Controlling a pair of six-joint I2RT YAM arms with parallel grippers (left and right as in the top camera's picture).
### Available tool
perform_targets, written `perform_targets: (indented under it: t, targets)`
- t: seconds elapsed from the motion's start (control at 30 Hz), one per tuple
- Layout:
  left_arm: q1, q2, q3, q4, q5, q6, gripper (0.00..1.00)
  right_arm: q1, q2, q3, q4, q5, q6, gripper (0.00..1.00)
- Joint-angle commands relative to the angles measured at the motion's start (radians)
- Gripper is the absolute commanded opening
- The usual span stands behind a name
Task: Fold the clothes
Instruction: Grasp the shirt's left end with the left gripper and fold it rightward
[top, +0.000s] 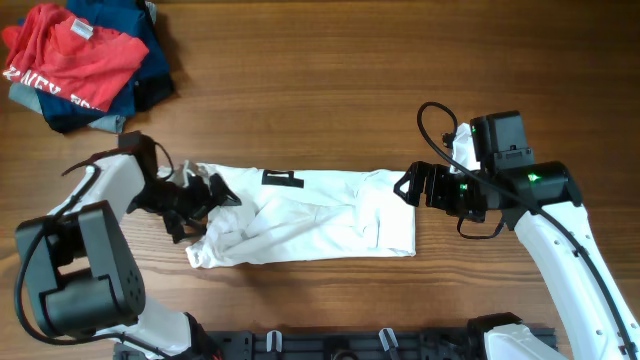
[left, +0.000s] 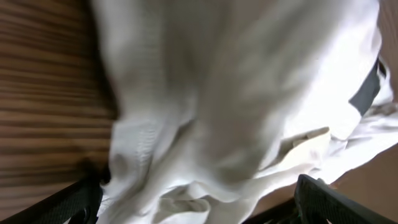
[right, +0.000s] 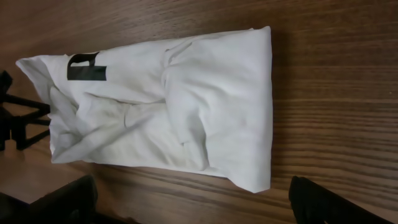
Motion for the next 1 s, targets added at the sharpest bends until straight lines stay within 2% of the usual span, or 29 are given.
perform_targets:
  t: [0.0,0.03,0.13,0.17,0.23,0.3,0.37,0.43,0.5,0.6,0.73,0.97]
  targets:
    - [-0.053,0.021,-0.027,0.013,-0.029,0.033,1.00,-0.002,0.008,0.002,-0.005,-0.021,-0.020,0.99]
    - [-0.057,0.022,-0.028,0.013,-0.039,0.033,0.99,-0.002,0.008,0.002,-0.006,-0.021,-0.020,0.99]
    - [-0.059,0.024,-0.028,0.014,-0.045,0.034,0.87,-0.002,0.008,0.002,-0.008,-0.021,-0.019,0.99]
    - [-0.059,0.026,-0.028,0.018,-0.045,0.034,0.80,-0.002,0.008,0.002,-0.009,-0.021,-0.019,1.00]
    - [-0.059,0.026,-0.028,0.029,-0.044,0.034,0.61,-0.002,0.008,0.002,-0.011,-0.022,-0.019,0.99]
    - [-0.059,0.026,-0.028,0.042,-0.045,0.034,0.47,-0.003,0.008,0.002,-0.014,-0.028,-0.019,1.00]
    - [-0.059,0.026,-0.028,0.057,-0.045,0.034,0.29,-0.002,0.008,0.002,-0.014,-0.028,-0.020,0.99]
    - [-0.058,0.026,-0.028,0.085,-0.047,0.033,0.04,-0.002,0.008,0.002,-0.021,-0.028,-0.019,0.99]
    - [-0.055,0.026,-0.027,0.106,-0.085,0.007,0.04,-0.002,0.008,0.002,-0.027,-0.028,-0.020,1.00]
    - [-0.029,0.026,-0.008,0.113,-0.210,-0.094,0.04,-0.002,0.008,0.002,-0.041,-0.027,-0.021,1.00]
    - [0.039,0.026,0.085,0.041,-0.345,-0.279,0.04,-0.002,0.008,0.002,-0.050,-0.027,-0.027,0.99]
    - [0.064,0.009,0.314,-0.153,-0.345,-0.289,0.04,-0.002,0.008,0.002,-0.044,-0.027,-0.027,0.99]
